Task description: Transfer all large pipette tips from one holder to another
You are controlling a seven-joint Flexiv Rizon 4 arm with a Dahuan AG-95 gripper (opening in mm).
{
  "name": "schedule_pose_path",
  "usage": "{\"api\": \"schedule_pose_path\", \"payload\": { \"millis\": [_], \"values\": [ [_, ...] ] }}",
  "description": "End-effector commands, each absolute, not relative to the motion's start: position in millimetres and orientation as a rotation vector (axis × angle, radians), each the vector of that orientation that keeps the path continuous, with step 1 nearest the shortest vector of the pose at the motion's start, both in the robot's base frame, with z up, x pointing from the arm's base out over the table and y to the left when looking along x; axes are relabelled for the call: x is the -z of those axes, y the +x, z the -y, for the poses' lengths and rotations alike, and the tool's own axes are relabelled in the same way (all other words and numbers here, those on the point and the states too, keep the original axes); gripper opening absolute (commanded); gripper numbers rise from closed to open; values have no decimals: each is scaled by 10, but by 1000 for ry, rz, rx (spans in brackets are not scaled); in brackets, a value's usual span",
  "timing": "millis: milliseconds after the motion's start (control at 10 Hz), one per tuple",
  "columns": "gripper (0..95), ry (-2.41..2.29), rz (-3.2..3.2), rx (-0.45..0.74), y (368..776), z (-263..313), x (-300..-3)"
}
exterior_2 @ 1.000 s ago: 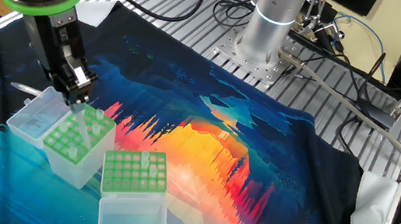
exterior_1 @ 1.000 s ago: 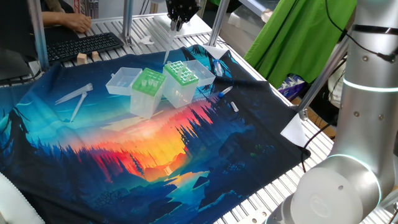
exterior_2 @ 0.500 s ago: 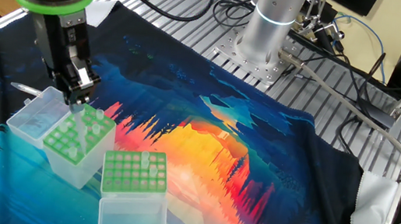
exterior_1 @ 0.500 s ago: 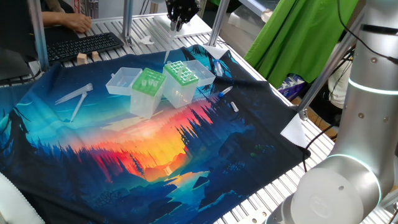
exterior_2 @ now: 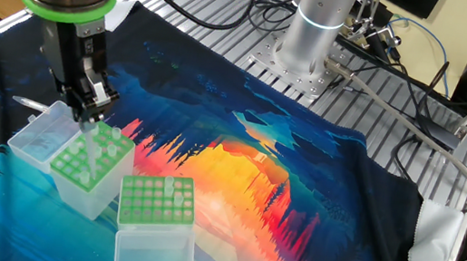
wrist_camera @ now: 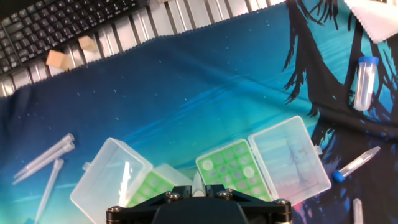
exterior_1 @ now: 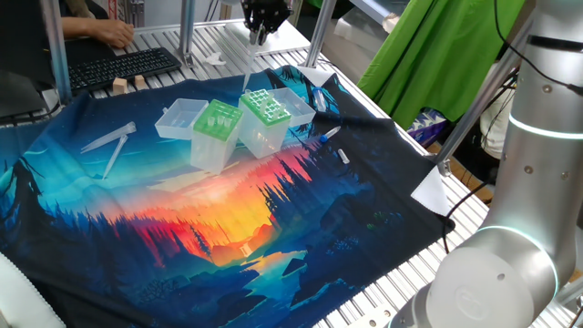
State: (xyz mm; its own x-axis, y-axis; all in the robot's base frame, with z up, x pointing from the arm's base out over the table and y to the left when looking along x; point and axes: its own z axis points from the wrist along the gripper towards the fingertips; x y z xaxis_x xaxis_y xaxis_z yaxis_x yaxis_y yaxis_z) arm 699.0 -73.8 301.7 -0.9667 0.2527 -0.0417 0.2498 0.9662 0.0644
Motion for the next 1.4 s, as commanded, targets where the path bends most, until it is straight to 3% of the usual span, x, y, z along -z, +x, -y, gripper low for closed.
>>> {"api": "schedule_pose_path", "payload": {
  "millis": [100,1400],
  "values": [
    [0,369,-3075,-89,6985,853,-3042],
    [0,288,-3062,-96,7096,1151,-2845]
  ]
}}
